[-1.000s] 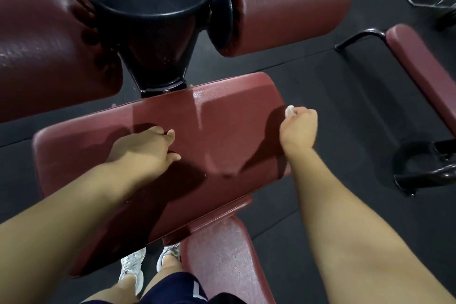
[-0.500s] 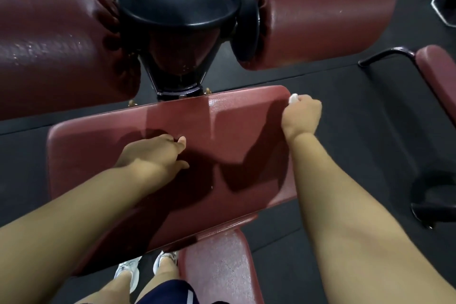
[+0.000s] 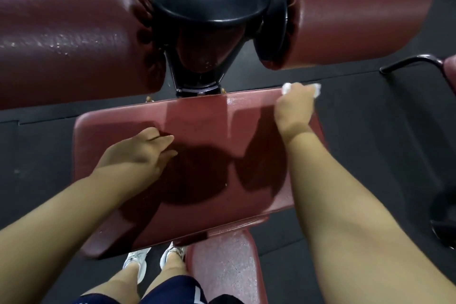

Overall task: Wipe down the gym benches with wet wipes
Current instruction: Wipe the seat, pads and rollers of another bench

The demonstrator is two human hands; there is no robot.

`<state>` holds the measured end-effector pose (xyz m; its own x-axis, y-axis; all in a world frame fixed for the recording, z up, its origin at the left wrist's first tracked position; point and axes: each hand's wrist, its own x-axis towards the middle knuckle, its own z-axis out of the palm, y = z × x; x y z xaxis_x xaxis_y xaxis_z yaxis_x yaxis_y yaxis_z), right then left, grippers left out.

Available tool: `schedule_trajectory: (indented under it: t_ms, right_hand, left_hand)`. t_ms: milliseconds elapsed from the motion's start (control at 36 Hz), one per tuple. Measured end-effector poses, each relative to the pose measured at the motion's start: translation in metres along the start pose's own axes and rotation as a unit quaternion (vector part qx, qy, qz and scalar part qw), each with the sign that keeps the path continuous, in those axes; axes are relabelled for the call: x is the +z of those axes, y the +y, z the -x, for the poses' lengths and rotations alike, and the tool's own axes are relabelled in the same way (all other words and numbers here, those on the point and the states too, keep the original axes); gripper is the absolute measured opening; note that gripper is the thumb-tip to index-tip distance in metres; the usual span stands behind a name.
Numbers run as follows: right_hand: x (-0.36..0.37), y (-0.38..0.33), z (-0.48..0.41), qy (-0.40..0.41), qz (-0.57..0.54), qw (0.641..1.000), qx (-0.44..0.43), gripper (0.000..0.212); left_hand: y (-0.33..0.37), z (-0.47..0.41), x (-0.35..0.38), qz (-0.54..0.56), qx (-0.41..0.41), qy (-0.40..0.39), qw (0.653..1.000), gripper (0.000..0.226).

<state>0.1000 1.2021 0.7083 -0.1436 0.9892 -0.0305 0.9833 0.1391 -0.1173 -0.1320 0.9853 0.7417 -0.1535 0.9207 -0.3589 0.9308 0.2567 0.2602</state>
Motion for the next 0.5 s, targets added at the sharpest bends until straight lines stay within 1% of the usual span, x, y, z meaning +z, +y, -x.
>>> schedule_trajectory:
  t_ms: [28,56,83,111,139,167,194,222,250,278,306,333,361,417,444,472,500]
  right_hand:
    - [0.005,-0.025,0.01,0.007,-0.044,0.999,-0.031,0.023]
    - [0.012,-0.051,0.025,0.008,-0.079,0.994,-0.079,0.02]
    - [0.016,-0.074,0.041,-0.01,-0.118,0.984,-0.135,0.024]
    - [0.015,-0.093,0.061,-0.05,-0.147,0.967,-0.203,0.024]
    - [0.016,-0.107,0.081,-0.088,-0.157,0.94,-0.291,0.026]
    - [0.013,-0.114,0.097,-0.144,-0.145,0.904,-0.375,0.026]
    - [0.012,-0.112,0.105,-0.172,-0.117,0.875,-0.437,0.027]
    - [0.011,-0.104,0.102,-0.179,-0.109,0.864,-0.458,0.029]
    - [0.014,-0.092,0.094,-0.157,-0.107,0.877,-0.441,0.029]
    - [0.012,-0.077,0.085,-0.13,-0.106,0.905,-0.39,0.029]
    - [0.014,-0.058,0.072,-0.077,-0.111,0.935,-0.329,0.028]
    - [0.014,-0.039,0.059,-0.019,-0.131,0.958,-0.254,0.026]
    - [0.011,-0.019,0.047,0.026,-0.14,0.974,-0.174,0.023]
    - [0.003,0.001,0.041,0.053,-0.091,0.994,-0.022,0.024]
    - [0.0,-0.002,0.045,0.049,-0.069,0.996,0.024,0.03]
    - [0.003,-0.008,0.051,0.046,-0.061,0.997,0.033,0.038]
    - [0.001,-0.024,0.063,0.022,-0.05,0.998,0.032,0.04]
  left_hand:
    - [-0.004,0.002,0.001,0.013,-0.009,0.008,1.0,0.043]
    - [-0.008,0.003,0.002,0.02,-0.021,0.005,1.0,0.04]
    - [-0.011,0.005,0.003,0.017,-0.023,0.003,1.0,0.038]
    - [-0.014,0.006,0.005,0.006,-0.017,0.003,1.0,0.037]
    - [-0.017,0.007,0.008,0.002,-0.013,0.009,1.0,0.037]
    - [-0.02,0.009,0.009,0.003,-0.015,0.009,1.0,0.04]
    - [-0.024,0.01,0.013,0.006,-0.015,0.008,1.0,0.042]
    - [-0.028,0.011,0.016,0.009,-0.015,0.008,1.0,0.044]
    - [-0.029,0.011,0.018,0.022,-0.013,0.015,1.0,0.043]
    - [-0.03,0.011,0.019,0.037,-0.021,0.025,0.999,0.035]
    - [-0.029,0.009,0.021,0.036,-0.014,0.042,0.998,0.026]
    - [-0.027,0.009,0.021,0.009,-0.008,0.056,0.998,0.024]
    - [-0.027,0.008,0.022,-0.01,-0.009,0.074,0.997,0.03]
    - [-0.025,0.01,0.018,0.006,-0.004,0.067,0.998,0.044]
    - [-0.025,0.012,0.014,0.017,0.004,0.051,0.999,0.048]
    - [-0.025,0.013,0.012,0.032,0.007,0.039,0.999,0.045]
    - [-0.025,0.016,0.009,0.04,0.002,0.027,0.999,0.037]
